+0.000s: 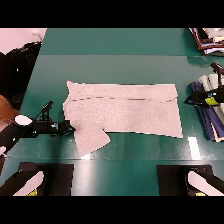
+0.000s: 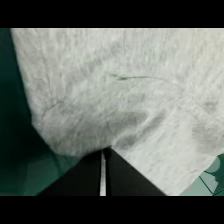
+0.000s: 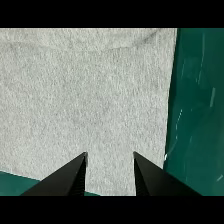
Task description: Fold the shirts.
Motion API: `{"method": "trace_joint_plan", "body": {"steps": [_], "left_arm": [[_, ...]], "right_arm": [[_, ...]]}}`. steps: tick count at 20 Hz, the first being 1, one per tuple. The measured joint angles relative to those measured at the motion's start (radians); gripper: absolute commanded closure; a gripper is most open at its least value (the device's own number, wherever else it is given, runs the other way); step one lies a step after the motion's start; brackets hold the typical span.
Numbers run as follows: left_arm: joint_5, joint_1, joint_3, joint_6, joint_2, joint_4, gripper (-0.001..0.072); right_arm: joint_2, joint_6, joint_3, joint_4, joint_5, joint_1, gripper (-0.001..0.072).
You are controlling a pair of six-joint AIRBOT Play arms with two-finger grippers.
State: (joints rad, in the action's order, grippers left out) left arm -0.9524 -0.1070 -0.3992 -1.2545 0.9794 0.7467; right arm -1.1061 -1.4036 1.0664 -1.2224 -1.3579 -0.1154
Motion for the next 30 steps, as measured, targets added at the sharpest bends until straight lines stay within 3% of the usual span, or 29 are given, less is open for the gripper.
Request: {"method": "trace_joint_plan", "body": {"steps": [2,4,7,14,18,19,20,21,27,30], "left_arm": [[-0.037,0.000,-0.032,0.014,-0.001,-0.014,0.0685],[-0.066,0.000,-0.066,0.023,-0.001,-0.026,0.0685],[-0.102,0.000,-0.099,0.035,-0.001,-0.032,0.0685],[-0.134,0.000,-0.118,0.048,-0.001,-0.036,0.0685],[-0.138,0.000,-0.119,0.049,-0.001,-0.037,0.0685],[-0.138,0.000,-0.119,0.050,-0.001,-0.037,0.0685],[-0.140,0.000,-0.119,0.050,-0.001,-0.036,0.0686],[-0.141,0.000,-0.119,0.050,-0.001,-0.035,0.0686],[-0.213,0.000,-0.119,0.043,-0.026,0.026,0.0688],[-0.263,0.000,-0.119,-0.019,-0.136,0.087,0.0688]], "right_arm": [[0.018,0.000,-0.051,-0.004,-0.017,-0.052,0.0372],[0.040,0.009,-0.133,-0.006,-0.021,-0.120,0.0253],[0.050,0.034,-0.269,-0.001,-0.028,-0.231,0.0263],[-0.035,0.114,-0.452,0.124,0.013,-0.351,0.0396],[-0.060,0.127,-0.472,0.151,0.012,-0.362,0.0409],[-0.063,0.128,-0.474,0.152,0.011,-0.363,0.0455],[-0.065,0.132,-0.476,0.151,0.011,-0.363,0.0630],[-0.068,0.138,-0.478,0.141,0.012,-0.363,0.0688],[-0.015,0.205,-0.480,0.135,-0.038,-0.364,0.0701],[0.094,0.211,-0.475,0.113,-0.080,-0.364,0.0701]]}}
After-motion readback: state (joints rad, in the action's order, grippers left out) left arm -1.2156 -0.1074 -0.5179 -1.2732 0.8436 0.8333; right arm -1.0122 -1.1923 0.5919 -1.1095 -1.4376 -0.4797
